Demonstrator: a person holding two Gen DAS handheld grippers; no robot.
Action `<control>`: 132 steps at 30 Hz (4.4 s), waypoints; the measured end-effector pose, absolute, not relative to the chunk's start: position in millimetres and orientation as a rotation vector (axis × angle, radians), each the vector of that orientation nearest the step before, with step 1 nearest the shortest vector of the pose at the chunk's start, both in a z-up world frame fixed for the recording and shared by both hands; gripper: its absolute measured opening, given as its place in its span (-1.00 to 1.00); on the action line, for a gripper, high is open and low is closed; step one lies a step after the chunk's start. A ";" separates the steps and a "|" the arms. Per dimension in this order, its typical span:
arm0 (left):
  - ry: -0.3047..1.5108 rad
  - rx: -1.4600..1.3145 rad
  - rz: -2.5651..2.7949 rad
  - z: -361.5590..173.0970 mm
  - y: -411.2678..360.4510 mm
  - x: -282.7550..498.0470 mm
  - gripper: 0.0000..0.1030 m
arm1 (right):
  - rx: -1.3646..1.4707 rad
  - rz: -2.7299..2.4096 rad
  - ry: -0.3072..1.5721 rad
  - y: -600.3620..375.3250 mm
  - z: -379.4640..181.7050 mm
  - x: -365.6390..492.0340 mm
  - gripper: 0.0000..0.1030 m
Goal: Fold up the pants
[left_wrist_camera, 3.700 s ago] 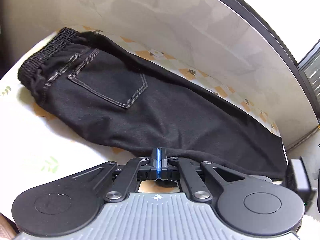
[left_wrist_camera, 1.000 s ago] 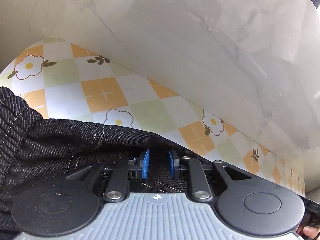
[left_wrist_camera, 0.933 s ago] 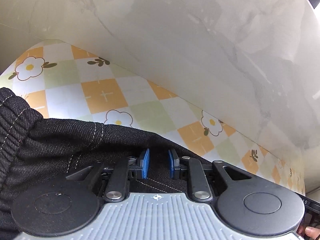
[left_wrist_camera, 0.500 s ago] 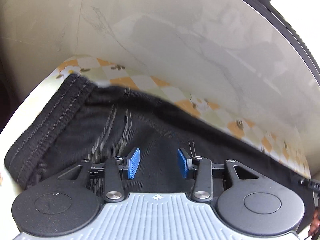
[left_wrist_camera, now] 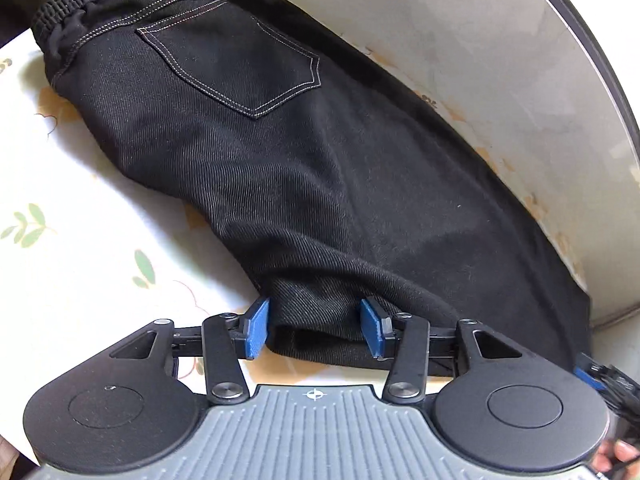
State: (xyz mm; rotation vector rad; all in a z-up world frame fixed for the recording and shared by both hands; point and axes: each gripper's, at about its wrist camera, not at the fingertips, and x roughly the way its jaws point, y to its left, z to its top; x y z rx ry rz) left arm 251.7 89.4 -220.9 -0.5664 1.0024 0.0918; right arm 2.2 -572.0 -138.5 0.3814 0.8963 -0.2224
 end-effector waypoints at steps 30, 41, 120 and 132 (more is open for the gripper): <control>0.847 -0.383 0.208 -172.3 8.9 263.9 -0.49 | 0.767 -0.496 0.655 -726.8 -161.4 -90.7 -0.07; 0.978 -0.256 0.188 -218.3 -12.2 307.7 -0.47 | 0.402 -0.371 0.743 -688.9 -134.5 -36.0 0.15; 0.952 -0.052 0.062 -256.2 -115.2 341.9 0.58 | 0.955 -0.379 0.544 -743.1 -167.1 -86.2 0.65; 0.987 -0.039 0.101 -263.1 -113.3 342.7 1.00 | 1.007 -0.468 0.475 -777.2 -170.9 -78.2 0.48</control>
